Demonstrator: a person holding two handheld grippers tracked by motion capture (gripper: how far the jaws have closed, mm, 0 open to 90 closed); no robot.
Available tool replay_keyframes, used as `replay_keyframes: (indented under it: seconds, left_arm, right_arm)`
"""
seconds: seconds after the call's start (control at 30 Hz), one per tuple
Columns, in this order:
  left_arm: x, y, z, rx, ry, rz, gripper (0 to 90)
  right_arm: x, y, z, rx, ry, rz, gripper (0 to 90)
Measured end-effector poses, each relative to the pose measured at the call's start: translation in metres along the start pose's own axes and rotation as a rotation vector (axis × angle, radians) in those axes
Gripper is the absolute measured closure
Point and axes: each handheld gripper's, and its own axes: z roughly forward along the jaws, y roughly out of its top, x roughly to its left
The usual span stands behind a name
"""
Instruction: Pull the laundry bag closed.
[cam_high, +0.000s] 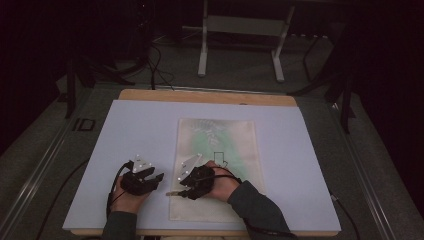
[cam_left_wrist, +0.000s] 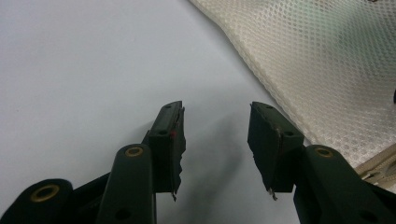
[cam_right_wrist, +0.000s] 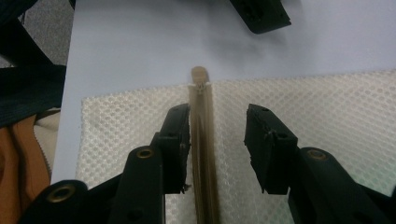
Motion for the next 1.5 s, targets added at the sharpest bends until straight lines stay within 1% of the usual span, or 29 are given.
replay_keyframes:
  seconds: [0.4,0.43,0.5,0.6,0.67,0.8,0.83,1.0,1.03,1.2,1.4,1.47,1.5]
  left_arm:
    - [0.0,0.0,0.0,-0.002,0.001,-0.001,54.8]
    - [0.0,0.0,0.0,-0.002,0.001,-0.001,54.8]
    - [0.001,0.0,0.0,-0.003,0.001,-0.003,54.8]
    - [0.001,0.0,0.0,-0.002,0.0,-0.004,54.8]
    - [0.001,0.0,0.0,-0.003,0.0,-0.004,54.8]
    - [0.001,0.0,-0.001,-0.005,0.0,-0.005,54.8]
    - [0.002,0.0,-0.001,-0.005,0.002,-0.009,54.8]
    - [0.002,0.0,-0.001,-0.006,0.002,-0.01,54.8]
    - [0.003,0.0,-0.001,-0.008,0.002,-0.011,54.8]
    - [0.003,0.0,-0.002,-0.009,0.001,-0.012,54.8]
    - [0.003,0.0,-0.002,-0.008,0.0,-0.012,54.8]
    - [0.003,0.0,-0.002,-0.007,0.0,-0.012,54.8]
    - [0.003,0.0,-0.002,-0.007,-0.001,-0.012,54.8]
  right_arm:
    - [0.004,0.01,0.008,-0.012,0.019,-0.009,63.6]
    - [0.005,0.013,0.011,-0.013,0.026,-0.009,66.7]
    - [0.005,0.013,0.012,-0.012,0.03,-0.012,67.9]
    - [0.006,0.016,0.014,-0.013,0.031,0.0,70.5]
    - [0.007,0.018,0.016,-0.016,0.037,-0.005,70.7]
    - [0.008,0.021,0.019,-0.018,0.036,-0.012,71.5]
    - [0.008,0.024,0.023,-0.016,0.034,-0.009,73.5]
    - [0.008,0.027,0.028,-0.012,0.031,-0.007,76.0]
    - [0.008,0.028,0.031,-0.003,0.029,-0.012,77.1]
    - [0.008,0.03,0.036,0.005,0.021,-0.006,76.9]
    - [0.008,0.032,0.043,0.03,-0.002,-0.007,75.6]
    - [0.008,0.032,0.045,0.037,0.002,-0.008,75.4]
    - [0.008,0.032,0.046,0.041,-0.005,-0.01,75.5]
